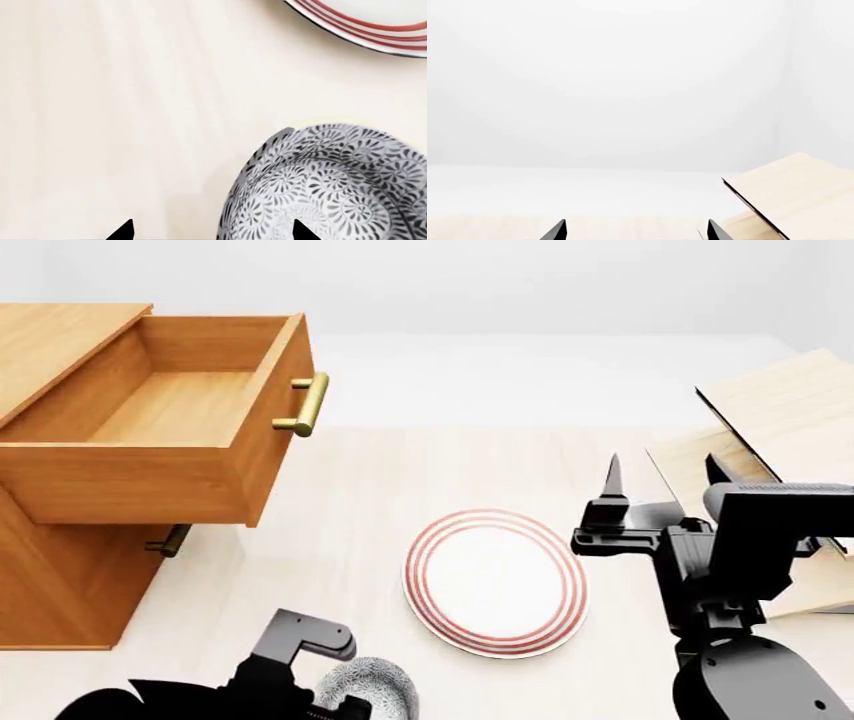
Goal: Open the top drawer of the cabinet and put the bowl in it.
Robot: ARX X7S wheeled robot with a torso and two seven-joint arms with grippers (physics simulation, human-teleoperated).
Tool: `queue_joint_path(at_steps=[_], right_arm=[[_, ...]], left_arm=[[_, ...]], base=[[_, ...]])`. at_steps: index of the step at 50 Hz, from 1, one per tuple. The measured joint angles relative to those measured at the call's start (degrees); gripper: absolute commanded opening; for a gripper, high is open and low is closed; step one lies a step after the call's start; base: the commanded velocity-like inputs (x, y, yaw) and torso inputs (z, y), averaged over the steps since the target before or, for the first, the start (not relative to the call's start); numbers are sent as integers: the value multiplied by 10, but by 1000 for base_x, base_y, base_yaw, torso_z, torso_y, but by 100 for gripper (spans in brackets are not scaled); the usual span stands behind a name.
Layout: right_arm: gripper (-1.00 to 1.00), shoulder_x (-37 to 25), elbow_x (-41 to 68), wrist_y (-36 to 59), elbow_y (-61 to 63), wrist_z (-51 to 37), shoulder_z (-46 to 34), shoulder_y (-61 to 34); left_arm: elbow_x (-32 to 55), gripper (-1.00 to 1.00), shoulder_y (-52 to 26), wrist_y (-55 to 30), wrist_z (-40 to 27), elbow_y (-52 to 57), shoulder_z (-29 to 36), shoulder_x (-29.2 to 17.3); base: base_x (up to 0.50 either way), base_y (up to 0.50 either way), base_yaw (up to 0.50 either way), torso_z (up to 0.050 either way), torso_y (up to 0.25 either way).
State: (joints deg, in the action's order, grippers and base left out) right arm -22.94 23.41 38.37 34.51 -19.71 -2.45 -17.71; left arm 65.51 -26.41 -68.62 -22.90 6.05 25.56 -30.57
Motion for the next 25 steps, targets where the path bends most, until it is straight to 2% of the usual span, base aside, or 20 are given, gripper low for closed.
queue_joint_path(at_steps=[12, 13, 25], right_arm=[[100, -1, 1, -2, -2, -1, -2, 1], [100, -1, 1, -2, -2, -1, -2, 1], [100, -1, 1, -6, -5, -2, -3, 2]], left_arm=[[-1, 100, 2, 10, 3, -11, 6, 1], [0, -100, 2, 11, 2, -12, 7, 1], [20, -100, 4, 26, 19, -14, 10, 7]], base=[[0, 0, 0, 0, 0], [0, 0, 0, 0, 0], [0, 0, 0, 0, 0]])
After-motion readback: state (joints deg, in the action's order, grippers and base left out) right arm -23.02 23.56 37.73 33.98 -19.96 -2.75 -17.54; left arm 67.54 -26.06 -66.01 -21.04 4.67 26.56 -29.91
